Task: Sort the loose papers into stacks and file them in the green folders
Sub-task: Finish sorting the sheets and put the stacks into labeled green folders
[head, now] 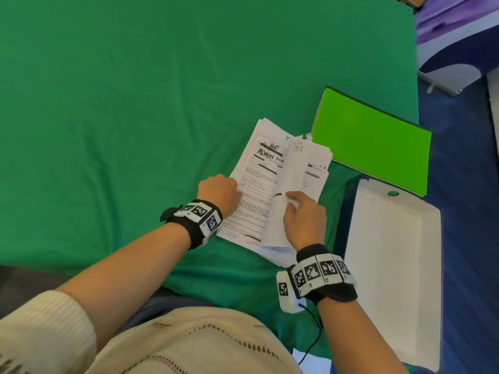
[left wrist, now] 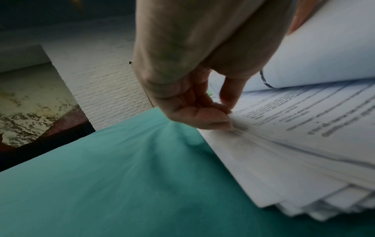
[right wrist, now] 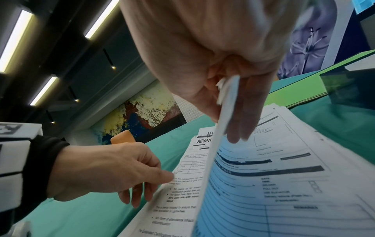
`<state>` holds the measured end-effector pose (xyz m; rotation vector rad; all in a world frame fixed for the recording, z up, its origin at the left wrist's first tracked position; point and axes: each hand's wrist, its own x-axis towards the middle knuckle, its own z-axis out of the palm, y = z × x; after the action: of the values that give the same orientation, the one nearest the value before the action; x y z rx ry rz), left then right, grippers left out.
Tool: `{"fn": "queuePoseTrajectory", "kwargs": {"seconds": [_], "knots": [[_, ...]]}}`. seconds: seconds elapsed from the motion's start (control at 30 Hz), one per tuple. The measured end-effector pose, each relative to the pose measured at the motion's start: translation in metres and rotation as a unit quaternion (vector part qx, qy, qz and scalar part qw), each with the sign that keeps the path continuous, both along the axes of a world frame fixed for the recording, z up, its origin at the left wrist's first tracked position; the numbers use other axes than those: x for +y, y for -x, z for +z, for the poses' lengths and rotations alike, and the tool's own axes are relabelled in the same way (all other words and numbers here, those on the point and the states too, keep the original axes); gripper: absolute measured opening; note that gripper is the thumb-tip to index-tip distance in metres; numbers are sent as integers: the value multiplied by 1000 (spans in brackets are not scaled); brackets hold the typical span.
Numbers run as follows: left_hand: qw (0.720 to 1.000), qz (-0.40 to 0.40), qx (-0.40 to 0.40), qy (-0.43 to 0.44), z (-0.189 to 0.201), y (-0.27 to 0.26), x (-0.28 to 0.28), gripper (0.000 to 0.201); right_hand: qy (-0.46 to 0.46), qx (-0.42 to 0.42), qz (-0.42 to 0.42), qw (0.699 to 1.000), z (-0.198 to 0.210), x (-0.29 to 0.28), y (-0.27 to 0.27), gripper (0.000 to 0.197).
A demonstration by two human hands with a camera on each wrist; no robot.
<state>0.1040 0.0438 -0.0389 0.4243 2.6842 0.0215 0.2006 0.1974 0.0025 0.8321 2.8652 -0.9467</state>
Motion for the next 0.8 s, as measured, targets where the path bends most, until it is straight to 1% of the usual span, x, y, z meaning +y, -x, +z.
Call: {"fn": "queuePoseTrajectory", "kwargs": {"seconds": [0.07,0.13,0.2,0.27,0.37,0.4,0.43,0.5,0.6,0.63,0.7,0.73,0.8], "knots": [[999,5,-36,29,4,-10,7,57,-1,-1,0,1000,1,-1,0,29],[997,13,-68,43,3,-18,14,57,0,-10,2,1000,1,-2,0,29],[995,34,-86,28,-2,-22,19,54,0,-26,8,1000,0,-3,0,30],[994,61,-87,11,-4,-25,21,58,1,-39,13,999,-2,-3,-1,31],[992,115,-59,16,-9,-28,22,82,-3,-47,11,999,-6,0,-3,31],[990,129,-59,16,-10,-29,21,86,-5,-49,10,999,-8,1,-4,32],[988,137,-65,13,-12,-29,20,86,-7,-52,8,999,-10,2,-5,32],[987,143,-74,0,-15,-29,17,77,-7,-60,5,998,-12,4,-7,33],[987,139,-70,-31,-14,-29,12,48,2,-68,3,998,-13,4,-10,34],[990,129,-53,-26,-13,-30,10,39,3,-71,4,997,-14,4,-10,34],[996,93,8,1,-7,-31,8,24,3,-74,7,997,-14,4,-11,35],[997,74,35,4,-3,-31,6,21,4,-71,8,997,-14,4,-11,35],[997,54,48,-32,6,-30,6,24,16,-51,8,999,-13,3,-10,38]]}}
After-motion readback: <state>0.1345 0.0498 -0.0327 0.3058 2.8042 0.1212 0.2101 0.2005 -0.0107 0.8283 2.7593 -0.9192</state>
